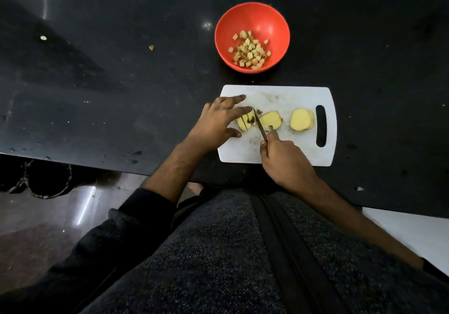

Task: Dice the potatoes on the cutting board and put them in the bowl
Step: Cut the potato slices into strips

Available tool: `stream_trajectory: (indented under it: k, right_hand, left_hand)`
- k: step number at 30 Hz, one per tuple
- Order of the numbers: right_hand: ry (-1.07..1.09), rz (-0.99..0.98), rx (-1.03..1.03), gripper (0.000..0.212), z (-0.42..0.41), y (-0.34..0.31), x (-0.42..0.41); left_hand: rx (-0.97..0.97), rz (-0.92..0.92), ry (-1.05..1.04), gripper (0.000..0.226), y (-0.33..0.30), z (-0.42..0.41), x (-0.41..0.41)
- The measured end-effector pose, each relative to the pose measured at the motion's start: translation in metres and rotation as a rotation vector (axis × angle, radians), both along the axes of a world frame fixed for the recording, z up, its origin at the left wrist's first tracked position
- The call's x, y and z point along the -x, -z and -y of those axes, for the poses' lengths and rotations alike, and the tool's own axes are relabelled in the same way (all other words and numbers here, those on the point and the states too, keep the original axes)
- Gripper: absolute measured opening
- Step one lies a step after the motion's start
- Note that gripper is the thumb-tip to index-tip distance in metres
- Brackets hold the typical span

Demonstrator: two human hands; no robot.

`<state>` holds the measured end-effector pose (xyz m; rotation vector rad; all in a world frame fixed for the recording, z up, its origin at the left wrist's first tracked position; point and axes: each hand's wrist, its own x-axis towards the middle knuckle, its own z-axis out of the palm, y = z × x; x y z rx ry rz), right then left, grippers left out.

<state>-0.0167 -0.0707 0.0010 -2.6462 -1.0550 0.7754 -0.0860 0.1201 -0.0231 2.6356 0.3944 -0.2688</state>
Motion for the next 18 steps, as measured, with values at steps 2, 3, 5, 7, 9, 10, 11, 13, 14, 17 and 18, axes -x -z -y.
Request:
stream_trajectory:
  k: [2, 3, 5, 7, 9, 10, 11, 13, 14, 17, 18]
  right_hand:
    - [0.01, -0.006, 0.02, 0.029, -0.001, 0.001, 0.0]
    - [0.013, -0.01, 0.033, 0.029, -0.001, 0.001, 0.001]
    - [0.015, -0.022, 0.061, 0.028, -0.001, 0.002, 0.001]
    - [0.015, -0.027, 0.075, 0.027, 0.0, 0.002, 0.001]
    - [0.009, -0.025, 0.069, 0.028, -0.001, 0.002, 0.0]
    - [0.005, -0.023, 0.06, 0.028, -0.001, 0.002, 0.0]
    - [0.002, -0.019, 0.049, 0.029, -0.001, 0.003, 0.0]
    - [-0.006, -0.004, 0.025, 0.031, -0.002, 0.003, 0.0]
    - [-0.01, 0.004, 0.014, 0.033, -0.002, 0.003, 0.0]
    - [-0.016, 0.015, -0.006, 0.037, -0.003, 0.003, 0.0]
    - [-0.02, 0.017, -0.007, 0.039, -0.003, 0.003, 0.001]
  left_hand:
    - [-0.07, 0.005, 0.087, 0.073, 0.001, -0.005, -0.003]
    - [-0.085, 0.011, 0.122, 0.072, 0.002, -0.007, -0.005]
    - [-0.083, 0.036, 0.174, 0.067, 0.003, -0.008, -0.01]
    - [-0.096, 0.068, 0.202, 0.06, 0.004, -0.009, -0.011]
    - [-0.132, 0.11, 0.201, 0.054, 0.006, -0.008, -0.009]
    - [-0.151, 0.138, 0.192, 0.051, 0.007, -0.006, -0.007]
    - [-0.164, 0.163, 0.176, 0.049, 0.008, -0.005, -0.005]
    - [-0.166, 0.189, 0.115, 0.044, 0.01, -0.001, -0.001]
    - [-0.159, 0.193, 0.072, 0.041, 0.011, 0.002, 0.001]
    - [-0.133, 0.216, -0.067, 0.033, 0.014, 0.015, 0.008]
    - [-0.131, 0.225, -0.11, 0.031, 0.014, 0.02, 0.009]
